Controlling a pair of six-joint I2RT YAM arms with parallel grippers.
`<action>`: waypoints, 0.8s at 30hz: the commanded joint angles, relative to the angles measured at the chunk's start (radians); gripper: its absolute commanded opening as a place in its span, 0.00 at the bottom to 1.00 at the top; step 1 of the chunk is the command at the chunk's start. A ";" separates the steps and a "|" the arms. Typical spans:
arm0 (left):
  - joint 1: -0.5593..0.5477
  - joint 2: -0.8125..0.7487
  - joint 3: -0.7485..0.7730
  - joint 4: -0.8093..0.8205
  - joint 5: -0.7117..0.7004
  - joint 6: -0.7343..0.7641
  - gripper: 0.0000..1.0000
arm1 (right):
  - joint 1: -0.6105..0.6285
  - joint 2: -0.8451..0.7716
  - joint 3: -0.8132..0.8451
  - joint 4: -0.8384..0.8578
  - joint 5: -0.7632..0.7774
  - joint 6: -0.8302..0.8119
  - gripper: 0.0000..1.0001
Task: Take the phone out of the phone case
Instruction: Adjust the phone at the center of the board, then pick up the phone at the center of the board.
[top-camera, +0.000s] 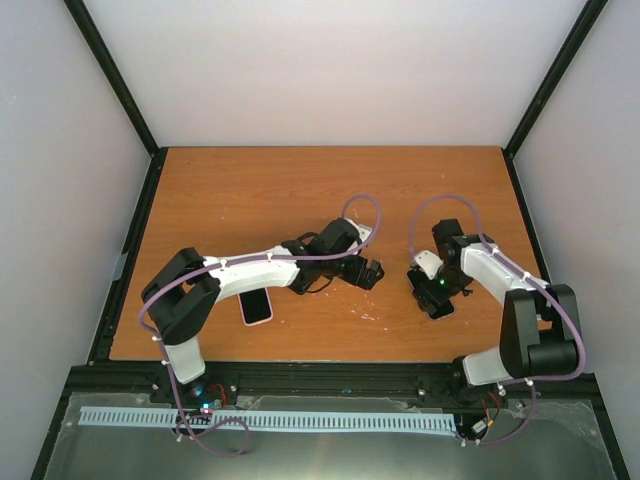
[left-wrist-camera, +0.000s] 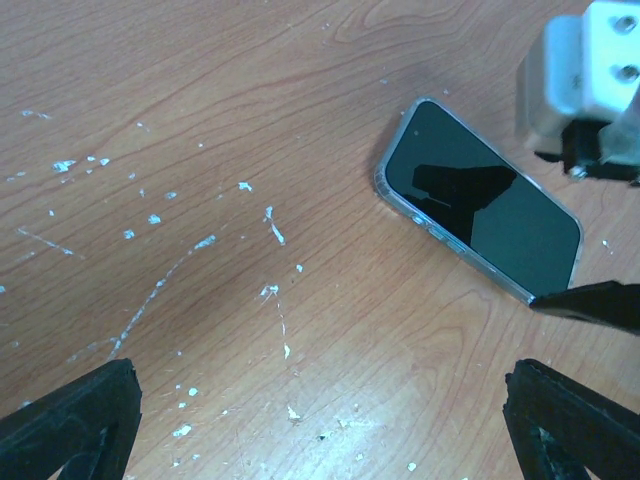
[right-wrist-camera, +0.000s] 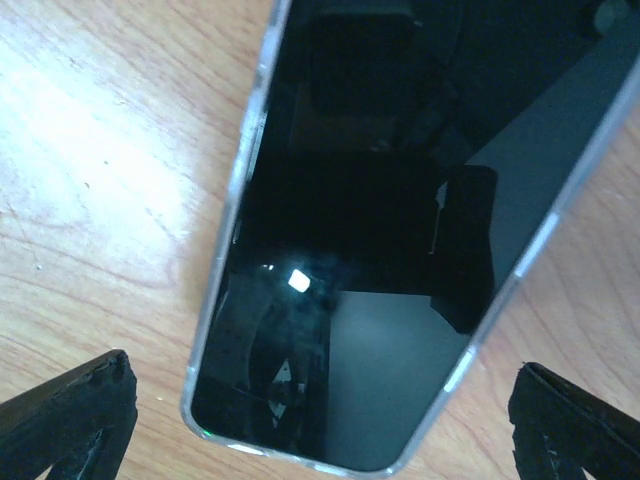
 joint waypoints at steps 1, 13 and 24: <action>0.000 0.004 0.025 0.026 -0.009 -0.021 0.99 | 0.039 0.048 0.029 0.014 0.017 0.035 1.00; 0.000 0.005 0.018 -0.018 -0.046 -0.045 0.99 | 0.064 0.129 0.055 0.051 0.107 0.091 1.00; 0.000 0.007 0.010 -0.012 -0.048 -0.042 0.99 | 0.065 0.185 0.046 0.077 0.100 0.098 1.00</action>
